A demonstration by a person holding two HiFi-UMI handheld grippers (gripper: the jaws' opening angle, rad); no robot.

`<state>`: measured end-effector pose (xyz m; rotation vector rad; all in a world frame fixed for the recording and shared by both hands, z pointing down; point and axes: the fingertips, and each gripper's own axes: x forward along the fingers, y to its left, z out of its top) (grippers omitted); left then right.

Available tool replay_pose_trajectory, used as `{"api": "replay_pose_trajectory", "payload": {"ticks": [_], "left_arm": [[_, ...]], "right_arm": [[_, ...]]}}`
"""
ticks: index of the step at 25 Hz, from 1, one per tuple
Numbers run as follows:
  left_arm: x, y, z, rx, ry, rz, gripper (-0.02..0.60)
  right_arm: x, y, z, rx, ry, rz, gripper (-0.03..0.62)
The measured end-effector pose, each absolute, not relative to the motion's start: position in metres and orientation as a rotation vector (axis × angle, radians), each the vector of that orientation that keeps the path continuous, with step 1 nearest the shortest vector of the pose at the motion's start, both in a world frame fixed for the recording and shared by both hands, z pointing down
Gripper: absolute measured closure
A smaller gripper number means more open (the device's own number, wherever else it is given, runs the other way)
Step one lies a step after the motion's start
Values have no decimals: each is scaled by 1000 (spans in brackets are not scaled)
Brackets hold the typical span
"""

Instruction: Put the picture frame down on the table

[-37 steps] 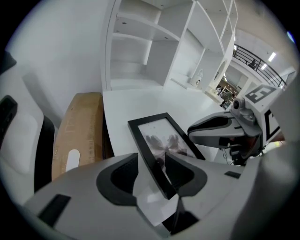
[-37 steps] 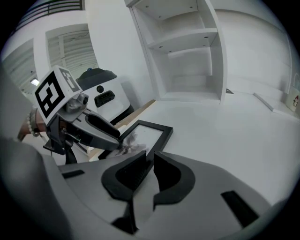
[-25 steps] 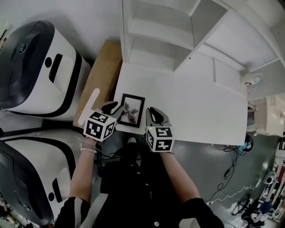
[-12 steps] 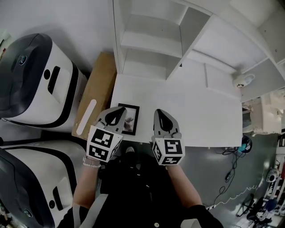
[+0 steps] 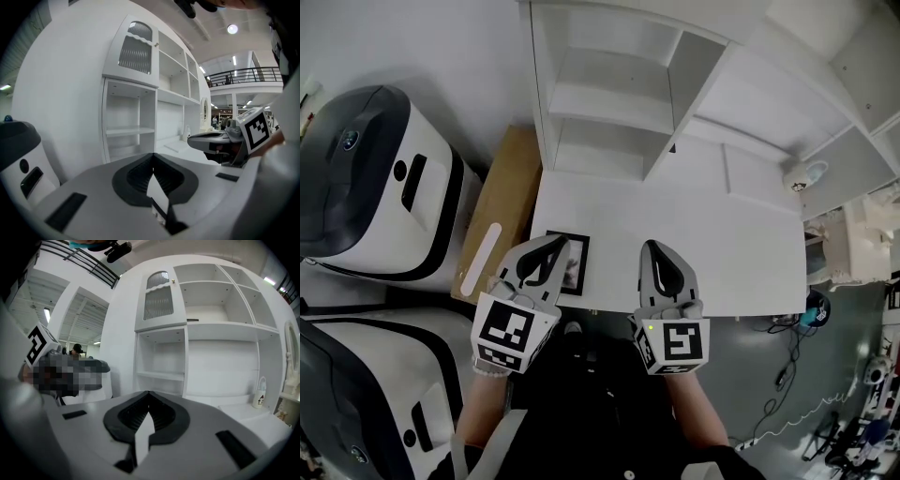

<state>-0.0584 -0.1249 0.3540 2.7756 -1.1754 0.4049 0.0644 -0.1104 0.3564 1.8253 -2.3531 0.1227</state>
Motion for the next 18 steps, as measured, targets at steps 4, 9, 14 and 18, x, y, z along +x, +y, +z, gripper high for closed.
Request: {"api": "replay_pose_trajectory", "payload": {"ticks": [4, 9, 14, 18], "left_arm": [[-58, -117, 337, 2805, -1186, 373, 580], [-60, -112, 328, 2801, -1178, 338, 580], [-61, -110, 323, 2790, -1153, 273, 580], [-63, -109, 321, 2779, -1161, 281, 580]], "right_arm": [[69, -103, 343, 1848, -2359, 91, 592], [70, -98, 325, 1847, -2378, 49, 592], [69, -95, 314, 1848, -2405, 34, 592], [67, -94, 313, 1836, -2411, 32, 592]]}}
